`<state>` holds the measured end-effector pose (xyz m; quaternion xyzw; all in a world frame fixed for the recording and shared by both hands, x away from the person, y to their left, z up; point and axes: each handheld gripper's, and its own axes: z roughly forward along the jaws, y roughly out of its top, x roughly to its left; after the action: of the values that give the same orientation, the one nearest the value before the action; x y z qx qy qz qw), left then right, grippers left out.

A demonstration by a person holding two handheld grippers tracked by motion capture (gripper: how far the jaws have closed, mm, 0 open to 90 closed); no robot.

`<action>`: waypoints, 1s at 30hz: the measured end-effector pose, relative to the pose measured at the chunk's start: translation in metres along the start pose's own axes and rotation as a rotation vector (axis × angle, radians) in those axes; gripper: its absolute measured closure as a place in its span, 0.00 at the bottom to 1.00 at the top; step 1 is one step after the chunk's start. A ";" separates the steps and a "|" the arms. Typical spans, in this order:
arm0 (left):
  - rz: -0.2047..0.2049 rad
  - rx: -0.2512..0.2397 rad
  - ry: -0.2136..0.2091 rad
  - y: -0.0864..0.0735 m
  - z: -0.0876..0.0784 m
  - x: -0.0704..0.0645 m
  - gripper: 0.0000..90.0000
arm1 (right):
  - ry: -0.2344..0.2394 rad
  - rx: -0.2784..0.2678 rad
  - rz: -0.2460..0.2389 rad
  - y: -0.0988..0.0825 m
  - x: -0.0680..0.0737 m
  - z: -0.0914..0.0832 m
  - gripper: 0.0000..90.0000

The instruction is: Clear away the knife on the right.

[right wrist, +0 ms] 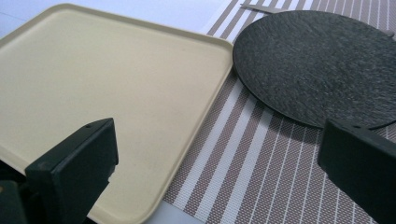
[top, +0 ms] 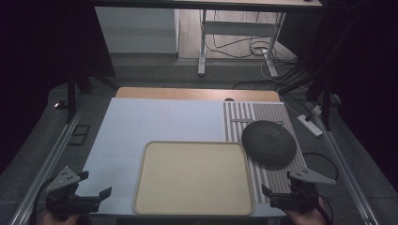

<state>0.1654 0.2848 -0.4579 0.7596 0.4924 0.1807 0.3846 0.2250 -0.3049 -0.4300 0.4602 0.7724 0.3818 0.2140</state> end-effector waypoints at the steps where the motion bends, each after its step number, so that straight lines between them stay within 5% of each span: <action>1: 0.000 0.001 0.000 0.000 0.000 0.000 0.01 | 0.001 0.000 -0.003 0.000 0.000 0.000 0.00; 30: 0.010 0.021 0.014 0.001 0.001 -0.002 0.02 | 0.004 0.060 -0.024 0.003 0.002 0.007 0.00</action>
<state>0.1658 0.2823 -0.4581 0.7647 0.4933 0.1827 0.3721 0.2302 -0.2996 -0.4321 0.4565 0.7892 0.3569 0.2033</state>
